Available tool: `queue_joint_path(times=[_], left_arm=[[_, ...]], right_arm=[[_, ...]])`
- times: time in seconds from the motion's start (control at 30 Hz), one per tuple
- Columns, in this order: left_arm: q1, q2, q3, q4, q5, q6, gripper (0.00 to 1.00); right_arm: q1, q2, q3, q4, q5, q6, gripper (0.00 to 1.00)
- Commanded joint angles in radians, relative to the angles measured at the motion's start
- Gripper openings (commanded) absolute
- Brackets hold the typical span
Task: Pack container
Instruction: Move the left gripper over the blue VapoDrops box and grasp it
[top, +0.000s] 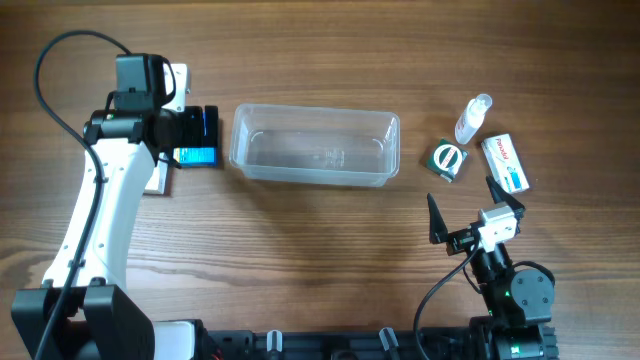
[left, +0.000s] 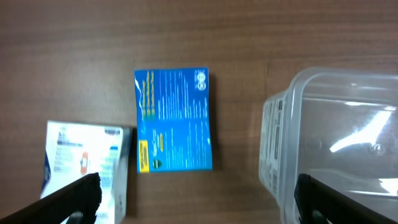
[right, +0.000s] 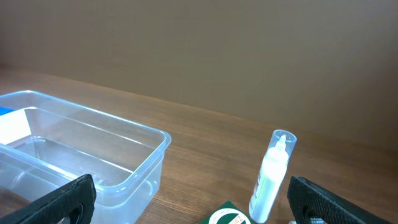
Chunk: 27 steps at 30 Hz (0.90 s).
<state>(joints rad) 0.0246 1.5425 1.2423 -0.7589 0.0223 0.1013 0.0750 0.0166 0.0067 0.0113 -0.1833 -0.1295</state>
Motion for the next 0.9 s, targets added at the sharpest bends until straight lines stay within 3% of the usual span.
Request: queue_joint_path(times=[0.0,0.87], left_arm=[[0.006,0.053,0.003,0.05,-0.033,0.056,1.0],[0.041,0.34,0.003,0.203,-0.043,0.053,1.0]], right_arm=[[-0.004,-0.003,-0.002,0.004,-0.014,-0.009,1.0],[-0.004,-0.003,-0.002,0.004,-0.014,-0.009,1.0]])
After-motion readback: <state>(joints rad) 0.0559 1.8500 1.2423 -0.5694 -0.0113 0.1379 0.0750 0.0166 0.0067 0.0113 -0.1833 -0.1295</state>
